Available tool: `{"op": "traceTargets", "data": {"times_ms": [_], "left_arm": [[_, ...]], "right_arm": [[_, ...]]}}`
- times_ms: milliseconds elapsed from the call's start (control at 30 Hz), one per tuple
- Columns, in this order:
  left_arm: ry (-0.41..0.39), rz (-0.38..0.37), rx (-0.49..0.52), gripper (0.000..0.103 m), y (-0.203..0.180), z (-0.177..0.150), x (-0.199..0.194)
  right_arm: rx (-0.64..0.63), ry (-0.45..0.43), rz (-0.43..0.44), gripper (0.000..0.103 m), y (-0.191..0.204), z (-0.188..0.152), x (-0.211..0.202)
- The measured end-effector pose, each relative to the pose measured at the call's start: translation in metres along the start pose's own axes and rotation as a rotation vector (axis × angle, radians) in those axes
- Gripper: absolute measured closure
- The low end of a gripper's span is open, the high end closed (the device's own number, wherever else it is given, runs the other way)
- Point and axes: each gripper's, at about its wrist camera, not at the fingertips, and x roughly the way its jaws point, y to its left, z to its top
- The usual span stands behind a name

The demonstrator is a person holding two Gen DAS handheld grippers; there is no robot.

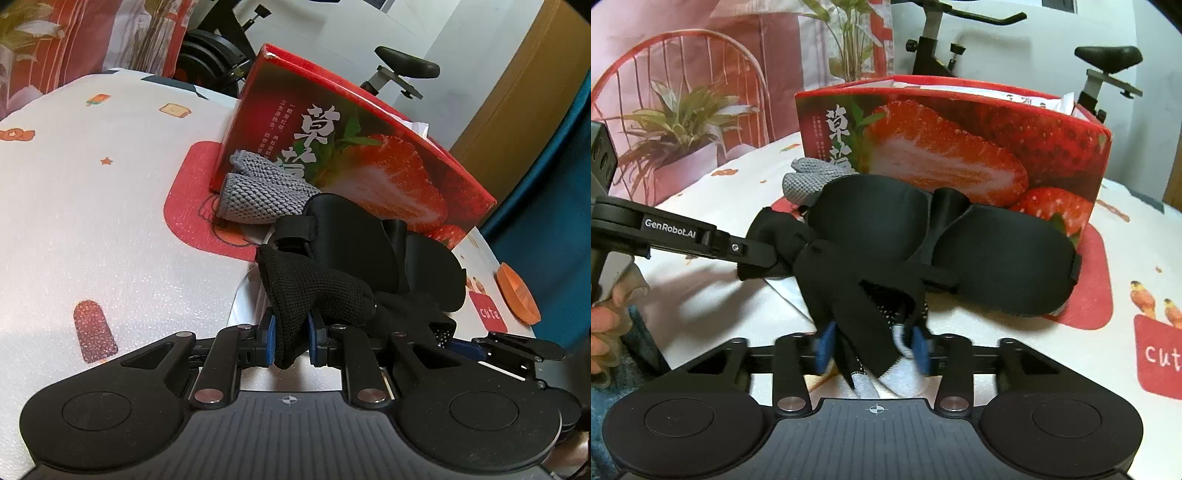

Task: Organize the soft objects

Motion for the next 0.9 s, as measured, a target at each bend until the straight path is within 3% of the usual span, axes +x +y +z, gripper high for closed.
{"op": "traceTargets", "data": {"times_ms": [167,667,900], "left_arm": [[-0.003,0.005,0.010,0.087,-0.002,0.001,-0.003],[-0.140,0.008,0.125,0.088,-0.042,0.011,-0.046],[-0.216,-0.003,0.197,0.088,-0.068,0.044,-0.065]], "right_arm": [[0.041,-0.032,0.013,0.089,-0.005,0.005,-0.010],[0.065,-0.203,-0.001,0.092,-0.011,0.025,-0.049],[0.064,-0.274,-0.009,0.092,-0.019,0.056,-0.065]]}}
